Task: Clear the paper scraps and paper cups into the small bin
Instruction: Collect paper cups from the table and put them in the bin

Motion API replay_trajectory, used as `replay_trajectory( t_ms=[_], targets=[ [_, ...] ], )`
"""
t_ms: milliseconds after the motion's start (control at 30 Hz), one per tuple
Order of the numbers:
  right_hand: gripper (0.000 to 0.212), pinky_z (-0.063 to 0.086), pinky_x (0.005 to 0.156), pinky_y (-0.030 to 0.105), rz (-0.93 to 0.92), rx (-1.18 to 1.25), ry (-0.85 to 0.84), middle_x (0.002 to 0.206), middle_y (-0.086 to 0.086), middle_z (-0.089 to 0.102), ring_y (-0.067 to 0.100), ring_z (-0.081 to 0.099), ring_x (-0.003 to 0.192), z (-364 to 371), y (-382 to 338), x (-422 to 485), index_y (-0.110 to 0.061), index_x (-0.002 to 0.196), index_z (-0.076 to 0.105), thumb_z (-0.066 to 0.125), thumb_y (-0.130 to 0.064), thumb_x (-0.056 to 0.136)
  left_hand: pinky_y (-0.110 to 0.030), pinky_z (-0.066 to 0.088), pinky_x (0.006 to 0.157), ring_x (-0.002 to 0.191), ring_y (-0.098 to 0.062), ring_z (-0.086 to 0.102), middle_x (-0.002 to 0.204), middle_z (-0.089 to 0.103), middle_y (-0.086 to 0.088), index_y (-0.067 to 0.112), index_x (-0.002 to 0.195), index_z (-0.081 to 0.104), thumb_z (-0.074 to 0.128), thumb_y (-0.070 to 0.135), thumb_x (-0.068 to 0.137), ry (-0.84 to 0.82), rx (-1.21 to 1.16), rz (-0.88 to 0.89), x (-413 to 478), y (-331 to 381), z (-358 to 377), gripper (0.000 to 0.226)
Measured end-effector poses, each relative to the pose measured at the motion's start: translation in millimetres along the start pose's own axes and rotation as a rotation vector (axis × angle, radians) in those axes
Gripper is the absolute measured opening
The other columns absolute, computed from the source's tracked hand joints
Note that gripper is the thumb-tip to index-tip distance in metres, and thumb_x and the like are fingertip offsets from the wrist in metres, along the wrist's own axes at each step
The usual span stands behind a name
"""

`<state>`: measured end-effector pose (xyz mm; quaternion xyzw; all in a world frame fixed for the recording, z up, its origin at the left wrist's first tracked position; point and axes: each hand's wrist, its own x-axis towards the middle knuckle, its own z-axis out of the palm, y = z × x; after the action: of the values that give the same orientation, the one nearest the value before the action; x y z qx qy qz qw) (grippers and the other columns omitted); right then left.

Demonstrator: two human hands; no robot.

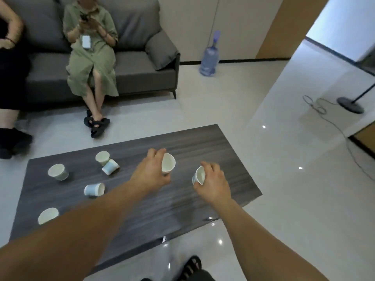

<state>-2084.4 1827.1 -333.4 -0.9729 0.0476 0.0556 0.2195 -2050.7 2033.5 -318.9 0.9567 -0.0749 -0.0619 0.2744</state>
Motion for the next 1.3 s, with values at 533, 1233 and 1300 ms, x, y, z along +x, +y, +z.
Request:
replay_trajectory(
  t_ms=[533,1233,1300],
  targets=[
    [0.069,0.045,0.093,0.034,0.617,0.065,0.445,0.141,-0.002,0.034,0.021,0.04,0.125,-179,353,-248,-0.03,0.147,0.03,0.06,-0.041,0.085,-0.038,0.046,0.087,0.11,-0.03,0.052,0.133,0.033,-0.006,0.023,0.147,0.023,0.069,0.036,0.076,-0.267,0.082,0.695,-48,426,200,0.086],
    [0.07,0.046,0.094,0.034,1.327,0.066,0.614,0.139,-0.003,0.035,0.021,0.039,0.124,-305,669,-439,-0.029,0.147,0.029,0.06,-0.035,0.084,-0.033,0.048,0.084,0.104,-0.025,0.053,0.131,0.034,-0.001,0.025,0.145,0.026,0.068,0.037,0.076,-0.739,0.039,1.295,-141,839,495,0.082],
    [0.071,0.046,0.092,0.033,1.379,0.068,0.633,0.139,-0.004,0.034,0.021,0.039,0.124,-317,696,-443,-0.029,0.147,0.029,0.06,-0.034,0.084,-0.031,0.048,0.083,0.105,-0.023,0.053,0.131,0.033,0.001,0.026,0.144,0.027,0.069,0.036,0.075,-0.773,0.034,1.349,-139,874,516,0.082]
  ],
)
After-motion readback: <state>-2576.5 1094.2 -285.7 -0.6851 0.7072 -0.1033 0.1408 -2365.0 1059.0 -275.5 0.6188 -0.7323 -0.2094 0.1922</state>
